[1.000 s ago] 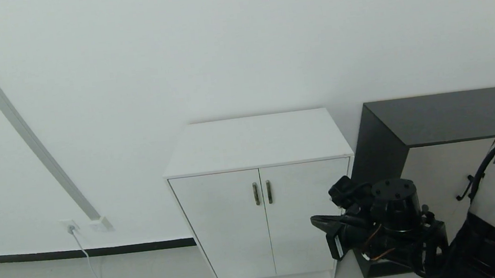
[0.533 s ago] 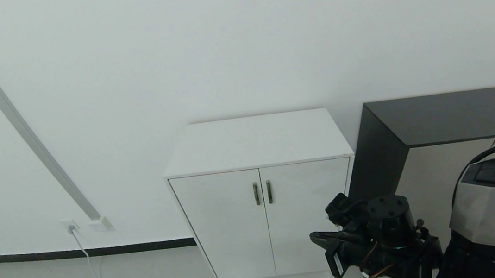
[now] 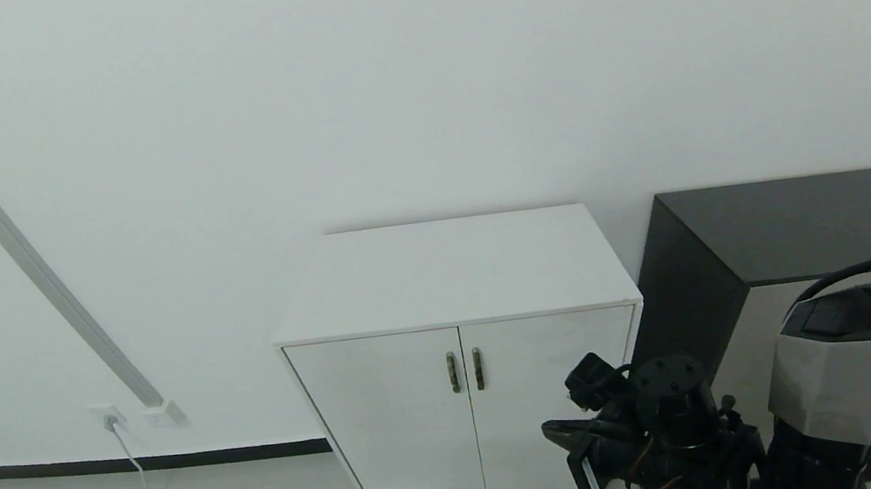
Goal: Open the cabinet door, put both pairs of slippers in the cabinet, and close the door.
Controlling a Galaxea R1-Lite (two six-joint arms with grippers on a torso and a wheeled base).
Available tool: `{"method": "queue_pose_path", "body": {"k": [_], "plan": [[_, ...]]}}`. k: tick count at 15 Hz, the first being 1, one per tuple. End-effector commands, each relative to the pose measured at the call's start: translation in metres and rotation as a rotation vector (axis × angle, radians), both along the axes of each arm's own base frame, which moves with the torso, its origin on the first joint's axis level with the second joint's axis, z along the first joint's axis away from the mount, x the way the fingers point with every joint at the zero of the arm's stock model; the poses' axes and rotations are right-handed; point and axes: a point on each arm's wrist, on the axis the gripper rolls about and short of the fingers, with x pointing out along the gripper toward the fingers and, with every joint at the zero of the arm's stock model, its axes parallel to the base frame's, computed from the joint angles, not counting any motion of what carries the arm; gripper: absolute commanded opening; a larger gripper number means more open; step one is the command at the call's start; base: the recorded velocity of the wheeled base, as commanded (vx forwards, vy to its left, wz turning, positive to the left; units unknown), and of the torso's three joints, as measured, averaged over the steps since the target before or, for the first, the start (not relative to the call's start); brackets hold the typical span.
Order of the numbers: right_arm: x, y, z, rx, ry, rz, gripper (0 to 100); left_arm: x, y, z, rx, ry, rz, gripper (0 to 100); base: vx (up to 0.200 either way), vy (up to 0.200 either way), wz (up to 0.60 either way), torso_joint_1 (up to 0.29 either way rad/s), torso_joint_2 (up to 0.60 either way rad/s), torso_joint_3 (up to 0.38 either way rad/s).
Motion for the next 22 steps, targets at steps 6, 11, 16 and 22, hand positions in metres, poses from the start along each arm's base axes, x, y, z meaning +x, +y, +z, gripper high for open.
{"method": "queue_pose_path", "body": {"k": [6,11,16,22], "plan": [[0.035,0.017,-0.025,-0.001,-0.043,-0.121,0,0.000,0.000,0.000,-0.001,0.001,-0.001,0,0.000,0.000,0.00,0.000,0.00,0.000],[0.073,0.025,-0.024,0.066,-0.059,-0.192,0,0.000,0.000,0.000,0.001,0.001,-0.001,0,0.000,0.000,0.00,0.000,0.00,0.000],[0.105,0.019,-0.019,0.077,-0.083,-0.262,0,0.000,0.000,0.000,0.001,0.001,0.001,0,0.000,0.000,0.00,0.000,0.00,0.000],[0.130,0.019,-0.014,0.077,-0.095,-0.307,0,0.000,0.000,0.000,0.002,0.000,-0.001,0,0.000,0.000,0.00,0.000,0.00,0.000]]}}
